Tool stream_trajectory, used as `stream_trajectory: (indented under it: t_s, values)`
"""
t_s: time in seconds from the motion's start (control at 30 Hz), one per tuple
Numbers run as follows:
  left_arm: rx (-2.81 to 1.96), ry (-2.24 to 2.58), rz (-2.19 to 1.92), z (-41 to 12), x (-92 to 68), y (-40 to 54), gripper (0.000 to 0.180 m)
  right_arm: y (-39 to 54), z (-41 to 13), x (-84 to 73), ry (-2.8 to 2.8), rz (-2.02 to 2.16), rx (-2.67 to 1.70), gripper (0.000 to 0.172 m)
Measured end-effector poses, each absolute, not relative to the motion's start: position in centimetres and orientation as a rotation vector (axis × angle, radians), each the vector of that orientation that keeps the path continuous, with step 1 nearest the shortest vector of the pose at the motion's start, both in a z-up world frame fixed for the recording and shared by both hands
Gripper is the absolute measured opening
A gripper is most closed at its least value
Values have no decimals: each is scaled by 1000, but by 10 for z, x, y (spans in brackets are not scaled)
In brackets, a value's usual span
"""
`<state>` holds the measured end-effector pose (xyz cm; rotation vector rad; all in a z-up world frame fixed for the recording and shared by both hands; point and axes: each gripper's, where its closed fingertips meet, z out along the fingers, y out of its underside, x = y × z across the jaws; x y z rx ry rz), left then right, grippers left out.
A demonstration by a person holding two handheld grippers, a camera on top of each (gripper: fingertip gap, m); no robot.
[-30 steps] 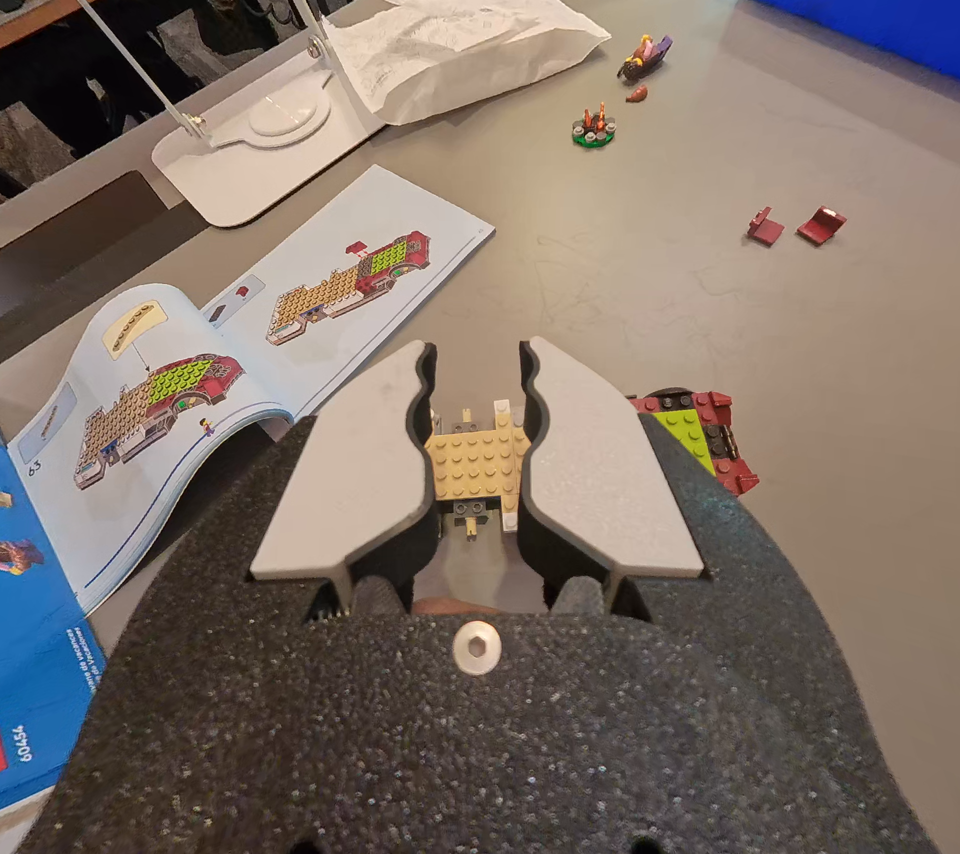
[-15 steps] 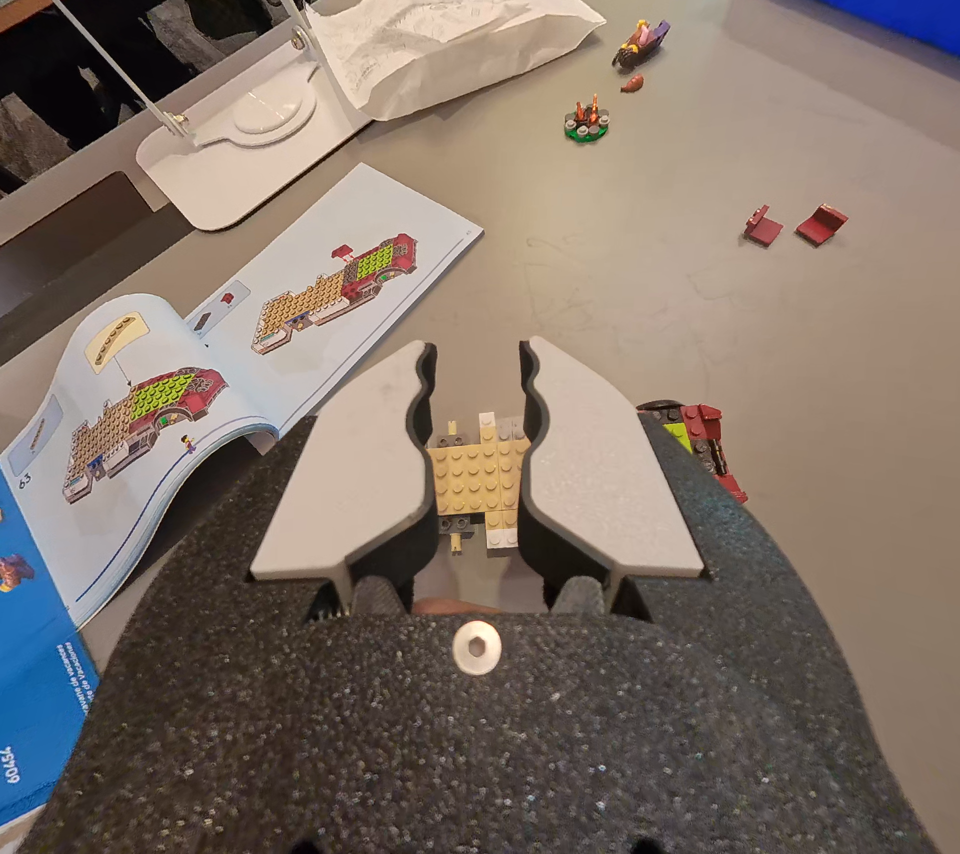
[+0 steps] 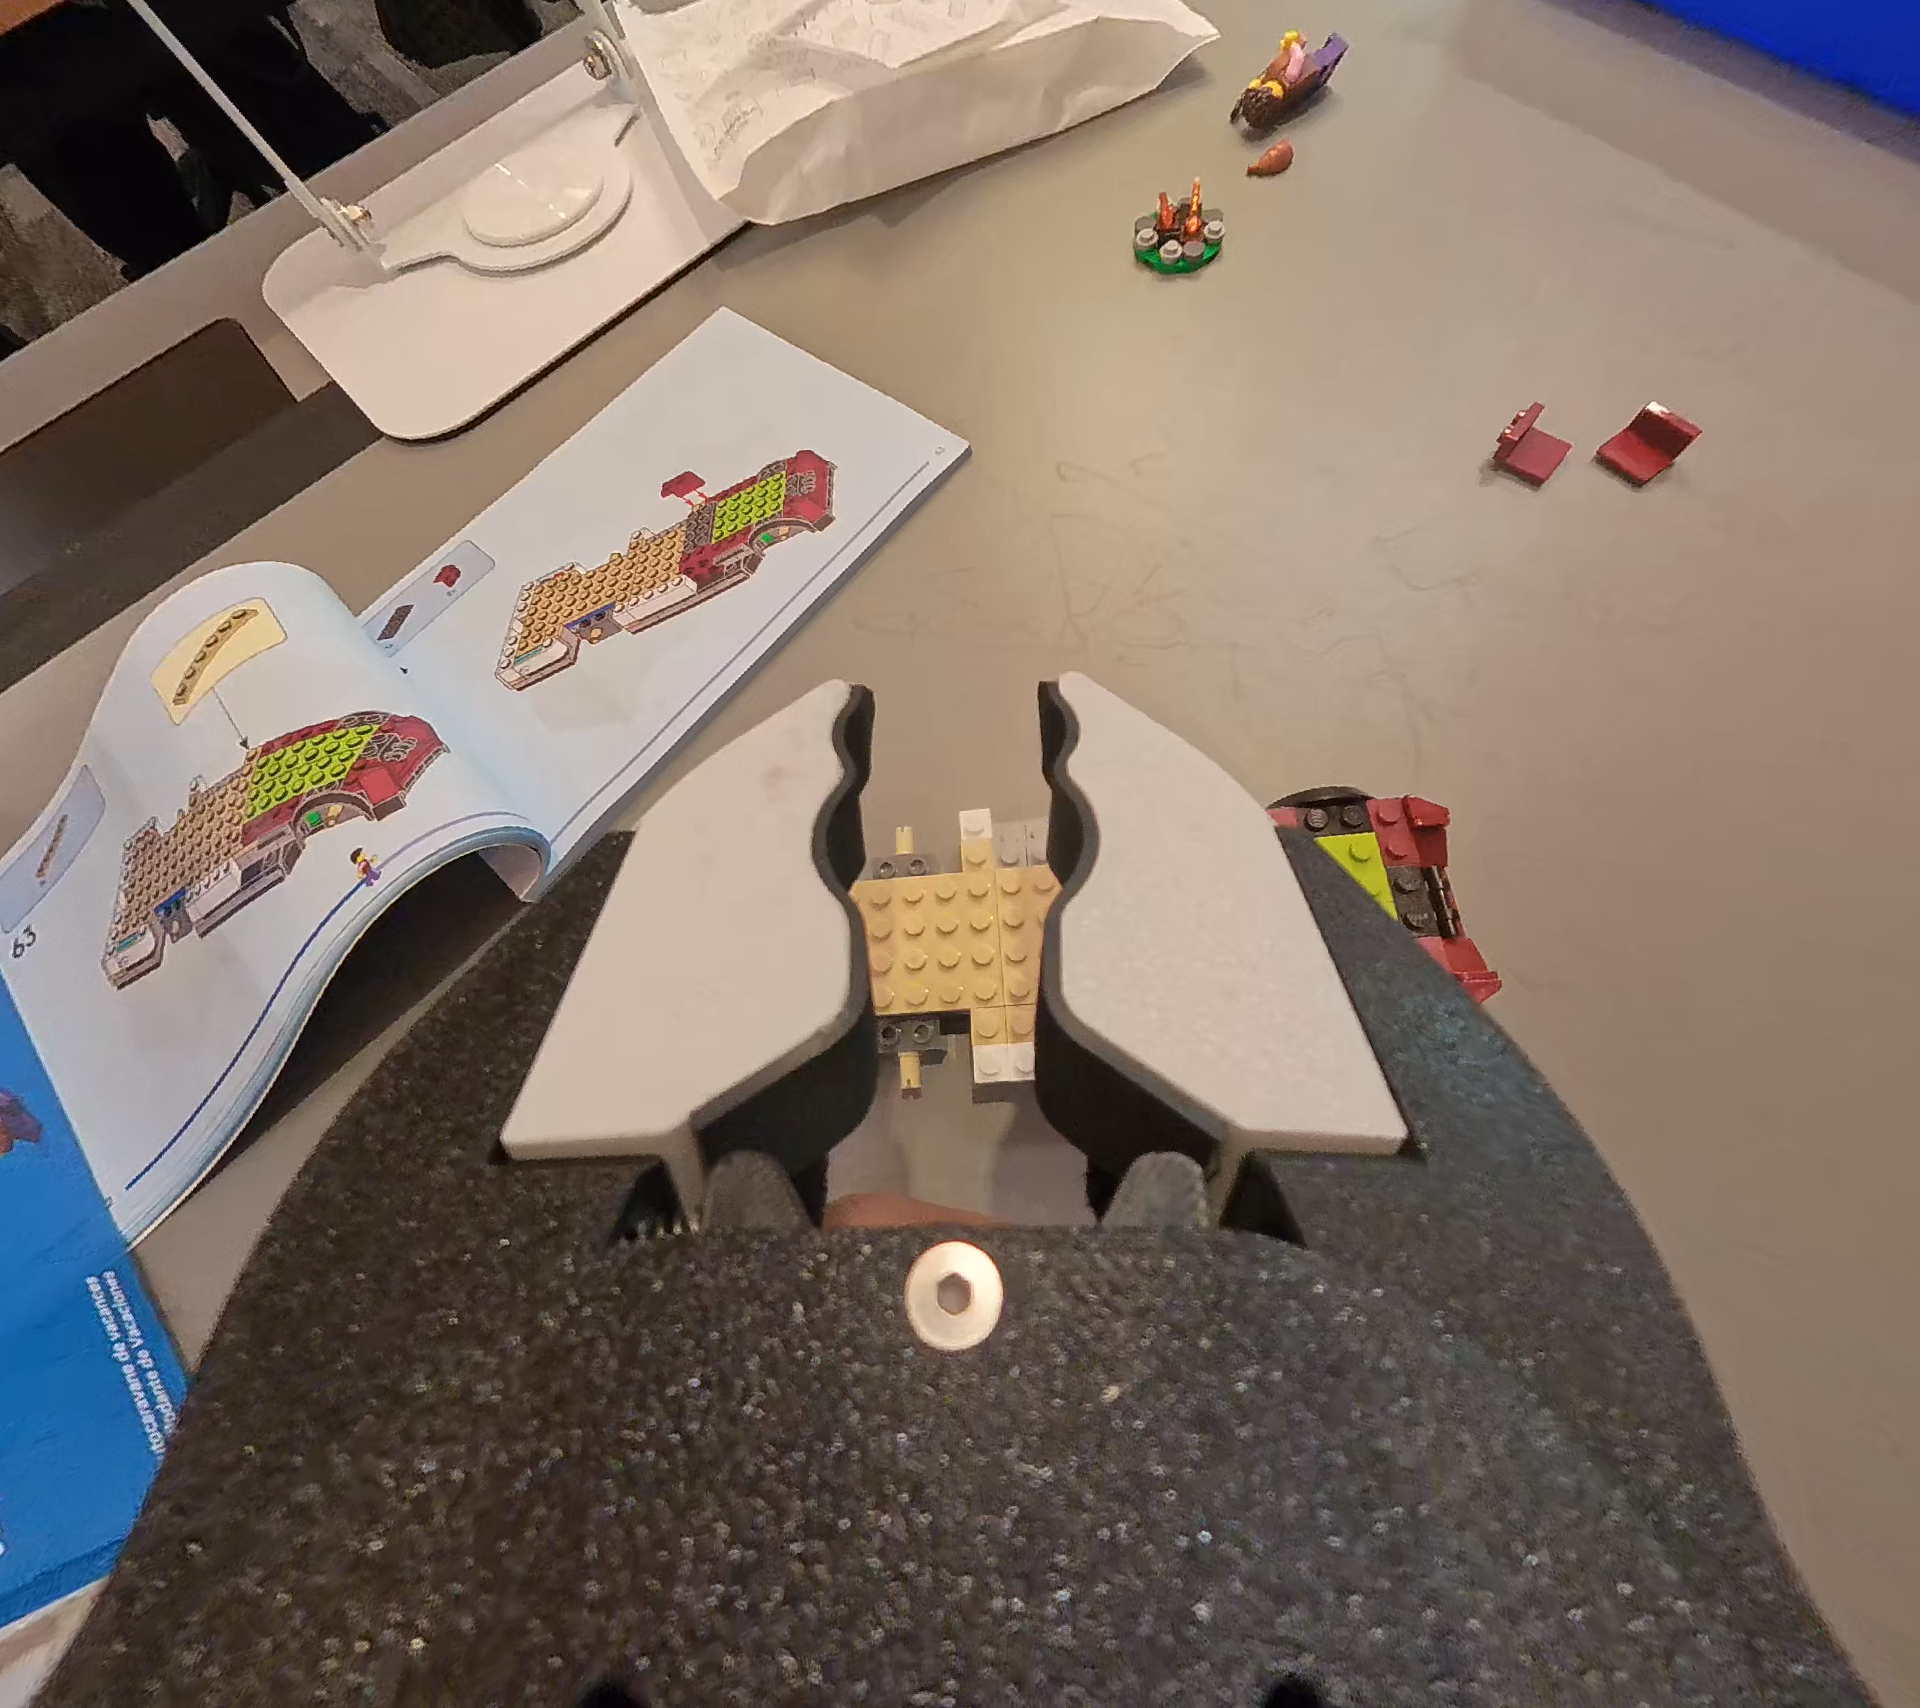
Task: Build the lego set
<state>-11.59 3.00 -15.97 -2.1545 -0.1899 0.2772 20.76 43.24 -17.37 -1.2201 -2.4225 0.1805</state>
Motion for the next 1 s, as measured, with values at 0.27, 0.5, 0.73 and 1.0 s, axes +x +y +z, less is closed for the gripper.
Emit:
stream_trajectory:
  t_s: [0.27,0.5,0.73,1.0]
  values:
    - [-2092,-247,292,-167,-121,-8,32,422,-161,184,-2421,152,-1251,26]
    - [-2125,-329,264,-193,-144,-70,32,401,-157,157,-2431,28,-1313,26]
    - [-2132,-343,195,-207,-159,-96,32,391,-144,135,-2368,-64,-1401,27]
    - [-2137,-329,182,-208,-159,-96,33,385,-137,136,-2372,-107,-1415,27]
